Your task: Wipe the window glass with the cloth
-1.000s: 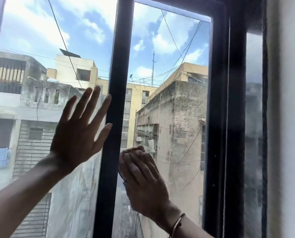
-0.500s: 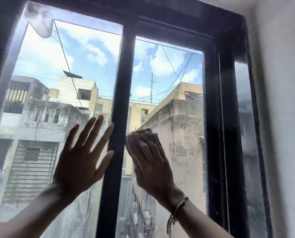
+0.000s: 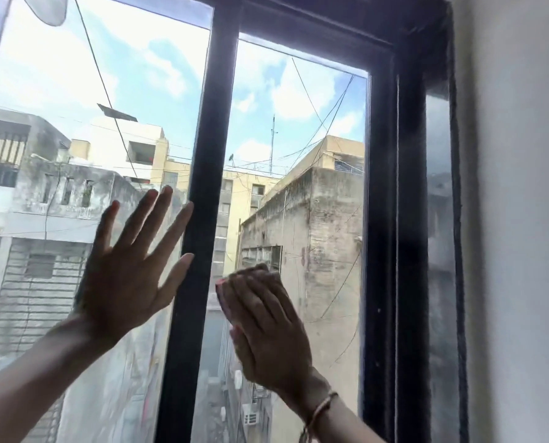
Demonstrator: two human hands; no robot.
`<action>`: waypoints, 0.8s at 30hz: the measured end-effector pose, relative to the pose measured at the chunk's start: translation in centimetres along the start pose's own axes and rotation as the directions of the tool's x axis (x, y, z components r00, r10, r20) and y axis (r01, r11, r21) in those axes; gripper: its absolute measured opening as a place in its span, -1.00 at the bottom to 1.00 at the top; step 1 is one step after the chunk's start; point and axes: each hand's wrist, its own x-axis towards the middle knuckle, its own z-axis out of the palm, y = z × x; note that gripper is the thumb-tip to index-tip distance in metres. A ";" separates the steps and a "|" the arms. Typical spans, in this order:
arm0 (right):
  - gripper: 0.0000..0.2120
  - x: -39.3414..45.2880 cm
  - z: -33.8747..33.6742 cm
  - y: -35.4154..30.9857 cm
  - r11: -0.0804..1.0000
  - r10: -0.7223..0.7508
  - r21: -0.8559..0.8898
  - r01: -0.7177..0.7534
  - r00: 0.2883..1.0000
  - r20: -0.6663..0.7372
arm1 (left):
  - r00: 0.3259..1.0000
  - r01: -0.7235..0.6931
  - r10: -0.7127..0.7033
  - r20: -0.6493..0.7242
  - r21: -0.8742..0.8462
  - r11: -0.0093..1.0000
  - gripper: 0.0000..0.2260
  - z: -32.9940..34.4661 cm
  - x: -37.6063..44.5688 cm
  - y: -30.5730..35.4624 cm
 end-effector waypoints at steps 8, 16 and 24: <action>-0.48 4.1 -3.2 8.2 0.808 0.568 -0.023 -0.588 0.789 -0.233 | 1.000 0.024 -0.024 -0.015 -0.030 0.999 -0.40 0.3 -0.2 0.4; -0.37 -4.4 -2.0 3.7 0.979 0.151 0.135 -0.151 0.988 0.007 | 1.000 0.002 -0.002 -0.013 0.015 1.000 -0.41 0.1 -0.3 1.0; -0.33 -1.8 -5.4 2.0 0.915 0.304 0.267 -0.302 0.952 0.034 | 0.988 0.053 -0.056 0.142 0.022 0.998 -0.41 -6.5 -1.2 -0.9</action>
